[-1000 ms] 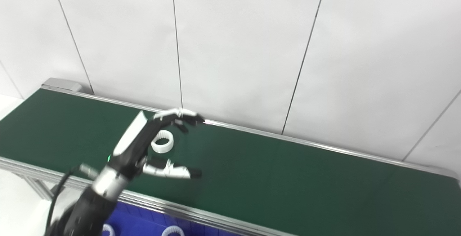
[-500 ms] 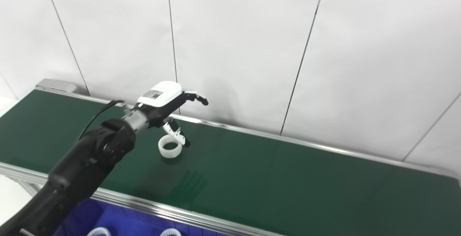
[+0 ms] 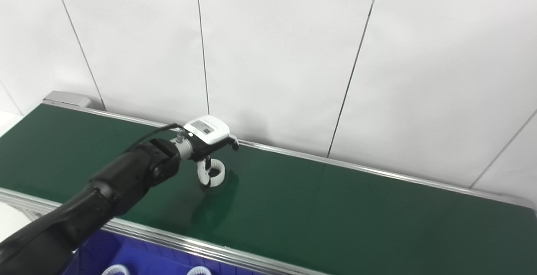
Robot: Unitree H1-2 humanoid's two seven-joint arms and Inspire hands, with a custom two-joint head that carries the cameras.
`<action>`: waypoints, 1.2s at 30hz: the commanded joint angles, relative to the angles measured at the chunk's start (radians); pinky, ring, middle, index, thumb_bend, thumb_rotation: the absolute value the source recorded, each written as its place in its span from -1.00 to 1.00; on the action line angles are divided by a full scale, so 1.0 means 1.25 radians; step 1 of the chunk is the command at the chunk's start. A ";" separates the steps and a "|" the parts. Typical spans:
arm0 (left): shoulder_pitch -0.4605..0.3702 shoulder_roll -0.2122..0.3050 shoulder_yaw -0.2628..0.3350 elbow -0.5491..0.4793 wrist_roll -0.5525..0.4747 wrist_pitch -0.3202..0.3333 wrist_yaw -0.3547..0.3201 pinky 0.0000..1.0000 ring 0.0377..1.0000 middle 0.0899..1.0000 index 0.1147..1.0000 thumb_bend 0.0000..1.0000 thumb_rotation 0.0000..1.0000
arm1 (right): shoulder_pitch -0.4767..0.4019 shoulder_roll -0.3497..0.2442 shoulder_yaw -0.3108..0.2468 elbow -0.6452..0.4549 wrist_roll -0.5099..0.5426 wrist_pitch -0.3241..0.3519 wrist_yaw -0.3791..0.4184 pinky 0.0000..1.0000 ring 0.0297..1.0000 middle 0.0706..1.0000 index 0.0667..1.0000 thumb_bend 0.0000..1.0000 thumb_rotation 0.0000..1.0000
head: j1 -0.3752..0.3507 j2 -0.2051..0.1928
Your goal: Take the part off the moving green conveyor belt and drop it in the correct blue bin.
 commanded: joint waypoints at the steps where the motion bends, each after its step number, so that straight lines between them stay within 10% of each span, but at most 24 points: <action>1: -0.048 -0.004 -0.005 0.005 0.019 0.013 0.028 0.46 0.54 0.59 0.46 1.00 -0.69 | 0.006 0.043 0.015 -0.023 -0.014 -0.030 -0.005 0.50 0.66 0.98 1.00 0.09 1.00 | -0.001 0.001; 14: -0.034 -0.062 -0.010 0.128 0.000 0.024 0.159 0.34 0.37 0.44 0.34 1.00 -0.74 | 0.027 0.057 0.020 -0.046 -0.029 -0.024 -0.004 0.47 0.62 0.95 1.00 0.12 1.00 | -0.024 0.019; 17: -0.034 -0.076 -0.028 0.180 0.002 0.006 0.211 0.10 0.01 0.15 0.18 0.83 -0.83 | 0.035 0.062 0.022 -0.057 -0.033 -0.019 -0.002 0.44 0.58 0.94 1.00 0.13 1.00 | -0.026 0.025; 20: -0.038 -0.084 -0.061 0.203 0.018 0.007 0.242 -0.11 -0.22 -0.07 0.12 0.26 -0.97 | 0.040 0.064 0.025 -0.063 -0.032 -0.017 0.002 0.43 0.58 0.94 1.00 0.12 1.00 | -0.027 0.028; 29: -0.068 -0.113 -0.087 0.207 -0.032 0.013 0.132 -0.02 -0.08 -0.18 -0.11 0.05 -1.00 | 0.050 0.077 0.027 -0.076 -0.035 -0.006 0.009 0.41 0.60 0.94 1.00 0.18 1.00 | -0.038 0.038; 36: -0.062 -0.117 -0.107 0.160 -0.027 0.025 0.087 -0.51 -0.48 -0.16 -0.15 0.05 -1.00 | 0.057 0.082 0.027 -0.088 -0.041 0.002 0.012 0.39 0.57 0.92 1.00 0.21 1.00 | -0.039 0.045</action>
